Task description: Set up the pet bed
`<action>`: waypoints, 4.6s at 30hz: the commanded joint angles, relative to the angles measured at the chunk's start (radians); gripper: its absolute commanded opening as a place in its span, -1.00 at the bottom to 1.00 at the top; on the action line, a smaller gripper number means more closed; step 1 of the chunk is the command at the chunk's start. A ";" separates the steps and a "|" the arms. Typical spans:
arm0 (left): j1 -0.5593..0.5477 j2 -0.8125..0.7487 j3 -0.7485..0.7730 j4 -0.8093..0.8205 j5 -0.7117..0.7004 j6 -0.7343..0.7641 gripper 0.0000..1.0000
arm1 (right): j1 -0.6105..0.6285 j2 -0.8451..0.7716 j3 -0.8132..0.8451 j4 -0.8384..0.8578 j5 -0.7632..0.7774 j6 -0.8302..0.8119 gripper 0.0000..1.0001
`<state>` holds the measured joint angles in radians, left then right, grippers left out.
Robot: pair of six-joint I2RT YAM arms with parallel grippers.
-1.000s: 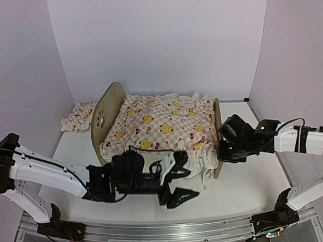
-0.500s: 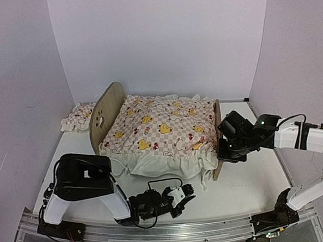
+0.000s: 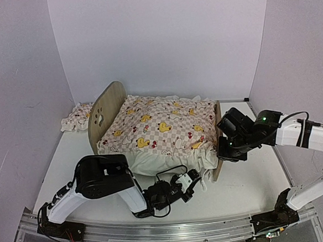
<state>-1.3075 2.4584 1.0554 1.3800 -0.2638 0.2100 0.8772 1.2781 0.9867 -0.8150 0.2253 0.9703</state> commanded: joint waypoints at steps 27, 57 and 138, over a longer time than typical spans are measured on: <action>0.045 0.156 0.375 -0.233 -0.053 0.004 -0.34 | 0.070 -0.059 0.166 0.192 -0.047 0.045 -1.00; -0.003 0.003 0.031 -0.025 -0.055 0.084 -0.37 | 0.078 -0.102 0.189 0.166 0.019 0.034 -1.00; 0.050 -0.394 -0.210 -0.420 0.167 -0.307 -1.00 | 0.222 0.001 -0.303 0.444 0.026 -0.079 0.00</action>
<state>-1.2556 2.1117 0.8528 0.9668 -0.0998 -0.0803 1.0992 1.2629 0.7856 -0.5980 0.1177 0.8494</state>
